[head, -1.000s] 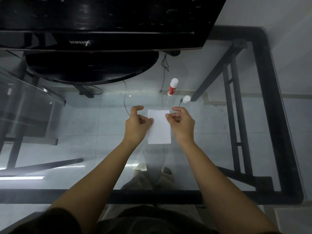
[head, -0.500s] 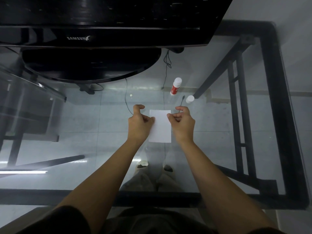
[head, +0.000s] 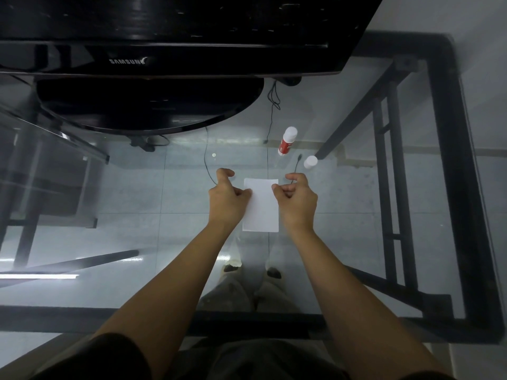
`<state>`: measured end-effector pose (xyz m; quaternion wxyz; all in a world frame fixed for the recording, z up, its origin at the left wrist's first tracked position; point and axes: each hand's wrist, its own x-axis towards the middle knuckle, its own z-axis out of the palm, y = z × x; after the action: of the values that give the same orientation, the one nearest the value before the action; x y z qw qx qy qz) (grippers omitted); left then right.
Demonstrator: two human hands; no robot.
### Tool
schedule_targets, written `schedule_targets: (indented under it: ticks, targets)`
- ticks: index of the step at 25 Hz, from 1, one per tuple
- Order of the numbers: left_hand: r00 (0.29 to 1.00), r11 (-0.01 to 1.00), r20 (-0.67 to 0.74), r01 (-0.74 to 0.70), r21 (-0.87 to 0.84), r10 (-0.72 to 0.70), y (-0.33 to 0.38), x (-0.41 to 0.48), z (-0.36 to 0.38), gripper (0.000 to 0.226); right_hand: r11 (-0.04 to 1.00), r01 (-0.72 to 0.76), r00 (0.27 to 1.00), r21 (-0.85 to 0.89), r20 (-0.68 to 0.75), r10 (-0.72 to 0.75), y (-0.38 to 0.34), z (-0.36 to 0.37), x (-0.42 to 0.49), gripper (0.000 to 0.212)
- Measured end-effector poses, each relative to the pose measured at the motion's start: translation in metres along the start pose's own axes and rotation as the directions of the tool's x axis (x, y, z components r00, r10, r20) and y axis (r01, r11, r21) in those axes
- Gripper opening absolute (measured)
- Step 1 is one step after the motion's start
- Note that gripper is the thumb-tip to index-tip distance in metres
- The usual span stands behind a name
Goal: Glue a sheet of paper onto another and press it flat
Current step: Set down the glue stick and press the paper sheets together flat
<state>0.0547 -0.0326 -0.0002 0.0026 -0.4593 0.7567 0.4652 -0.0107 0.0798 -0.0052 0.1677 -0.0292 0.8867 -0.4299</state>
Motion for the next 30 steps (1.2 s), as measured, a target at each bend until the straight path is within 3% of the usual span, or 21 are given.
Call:
schedule_targets:
  ticks: [10, 13, 15, 17, 19, 21, 23, 30]
  targets:
    - [0.981, 0.983, 0.069, 0.180, 0.036, -0.182, 0.017, 0.009, -0.004, 0.049, 0.995, 0.018, 1.000, -0.096, 0.012, -0.017, -0.003, 0.000, 0.006, 0.031]
    - [0.971, 0.973, 0.070, 0.226, 0.039, -0.229, 0.021, 0.010, -0.005, 0.049, 0.967, 0.137, 0.990, -0.217, 0.055, -0.128, 0.001, -0.002, 0.007, 0.028]
    - [0.971, 0.972, 0.060, 0.229, 0.044, -0.231, 0.023, 0.010, -0.004, 0.049, 0.878, 0.345, 0.939, -0.332, 0.136, -0.317, 0.008, -0.007, 0.004, 0.027]
    - [0.974, 0.975, 0.052, 0.220, 0.042, -0.222, 0.023, 0.009, -0.003, 0.049, 0.743, 0.540, 0.841, -0.396, 0.278, -0.463, 0.020, -0.013, 0.002, 0.034]
    - [0.975, 0.976, 0.049, 0.215, 0.042, -0.217, 0.023, 0.009, -0.002, 0.047, 0.599, 0.666, 0.735, -0.445, 0.525, -0.428, 0.031, -0.019, 0.001, 0.049]
    - [0.972, 0.973, 0.047, 0.230, 0.034, -0.231, 0.022, 0.009, -0.002, 0.045, 0.458, 0.739, 0.662, -0.494, 0.660, -0.357, 0.042, -0.022, 0.004, 0.056]
    - [0.969, 0.970, 0.043, 0.241, 0.029, -0.242, 0.022, 0.009, -0.003, 0.047, 0.409, 0.739, 0.666, -0.535, 0.670, -0.328, 0.046, -0.022, 0.005, 0.056]
    - [0.960, 0.962, 0.076, 0.264, 0.069, -0.269, -0.003, -0.016, -0.006, 0.054, 0.399, 0.719, 0.689, -0.568, 0.658, -0.305, 0.045, -0.019, 0.003, 0.059]
